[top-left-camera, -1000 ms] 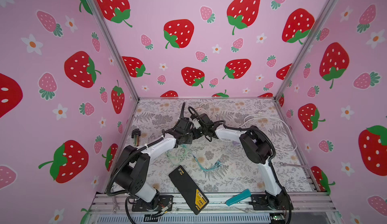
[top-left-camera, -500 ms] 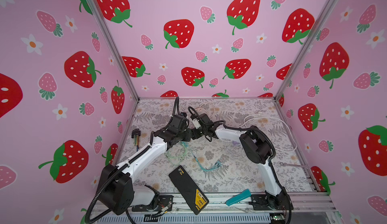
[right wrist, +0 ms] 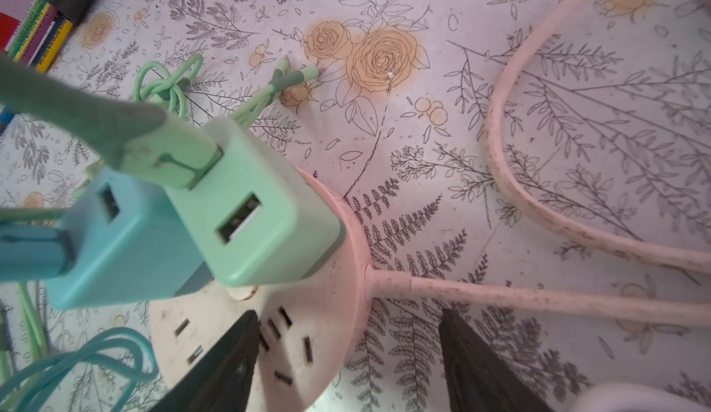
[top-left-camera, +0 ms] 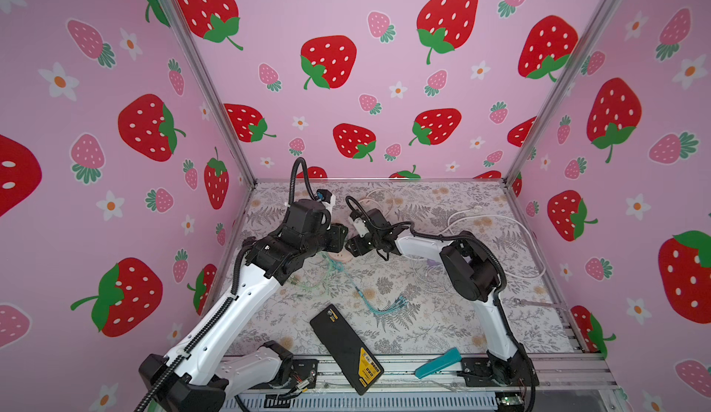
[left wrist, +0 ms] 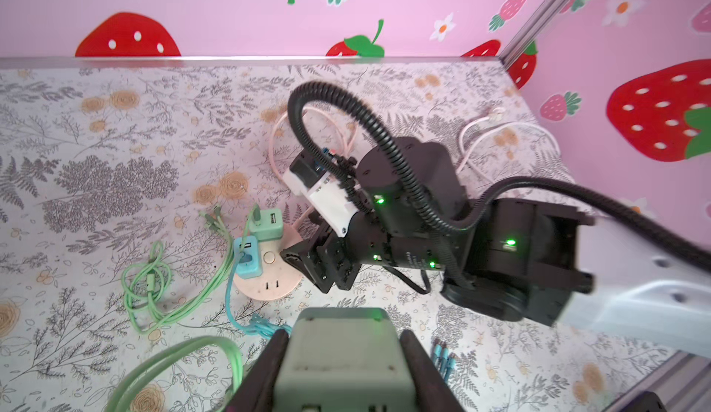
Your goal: Pull the plug off the socket
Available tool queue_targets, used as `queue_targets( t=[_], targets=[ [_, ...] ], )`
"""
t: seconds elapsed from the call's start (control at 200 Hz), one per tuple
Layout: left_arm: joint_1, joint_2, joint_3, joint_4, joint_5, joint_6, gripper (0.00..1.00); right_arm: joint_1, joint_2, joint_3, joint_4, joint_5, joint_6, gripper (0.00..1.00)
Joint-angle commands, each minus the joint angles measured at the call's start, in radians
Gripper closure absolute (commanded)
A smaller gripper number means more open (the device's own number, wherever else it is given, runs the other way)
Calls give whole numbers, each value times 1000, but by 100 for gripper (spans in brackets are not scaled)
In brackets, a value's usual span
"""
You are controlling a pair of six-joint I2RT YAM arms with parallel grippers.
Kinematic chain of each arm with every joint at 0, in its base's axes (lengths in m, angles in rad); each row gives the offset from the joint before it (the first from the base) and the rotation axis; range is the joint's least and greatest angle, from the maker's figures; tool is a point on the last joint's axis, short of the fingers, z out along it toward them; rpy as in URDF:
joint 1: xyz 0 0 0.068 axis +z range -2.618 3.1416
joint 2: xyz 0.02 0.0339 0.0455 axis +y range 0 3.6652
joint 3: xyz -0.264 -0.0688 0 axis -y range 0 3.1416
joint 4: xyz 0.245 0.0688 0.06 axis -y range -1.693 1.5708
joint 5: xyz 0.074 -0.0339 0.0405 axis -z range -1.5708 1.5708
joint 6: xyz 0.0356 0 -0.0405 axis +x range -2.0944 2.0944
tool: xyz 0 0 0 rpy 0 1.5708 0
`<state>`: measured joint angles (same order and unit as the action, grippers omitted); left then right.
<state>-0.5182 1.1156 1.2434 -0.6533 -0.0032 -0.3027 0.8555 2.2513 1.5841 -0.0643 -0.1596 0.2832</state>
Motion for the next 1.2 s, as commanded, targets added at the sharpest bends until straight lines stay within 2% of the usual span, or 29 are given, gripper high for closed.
queue_targets(
  t=[0.0, 0.085, 0.155, 0.235, 0.526, 0.651, 0.741, 0.811, 1.031, 1.196],
  targets=[
    [-13, -47, 95, -58, 3, 2, 81, -19, 138, -81, -258, 173, -44, 25],
    [-13, -54, 163, -113, -47, 24, 81, -19, 136, -82, -258, 173, -44, 25],
    [-8, -42, 221, -170, -129, 45, 81, -19, 136, -82, -258, 173, -44, 25],
    [24, -24, 266, -219, -174, 57, 82, -19, 134, -82, -258, 173, -42, 25],
    [284, 54, 382, -352, -274, 74, 83, -19, 129, -84, -257, 175, -42, 25],
    [371, 118, 478, -363, -276, 110, 83, -19, 131, -84, -256, 172, -42, 25],
    [391, 202, 581, -395, -287, 137, 83, -19, 130, -82, -257, 170, -42, 25],
    [415, 268, 621, -389, -253, 151, 82, -19, 129, -81, -259, 173, -44, 25],
    [445, 499, 659, -431, -167, 139, 83, -18, 130, -82, -261, 178, -46, 25],
    [450, 607, 642, -421, -138, 136, 83, -19, 130, -81, -261, 174, -45, 25]
  ],
)
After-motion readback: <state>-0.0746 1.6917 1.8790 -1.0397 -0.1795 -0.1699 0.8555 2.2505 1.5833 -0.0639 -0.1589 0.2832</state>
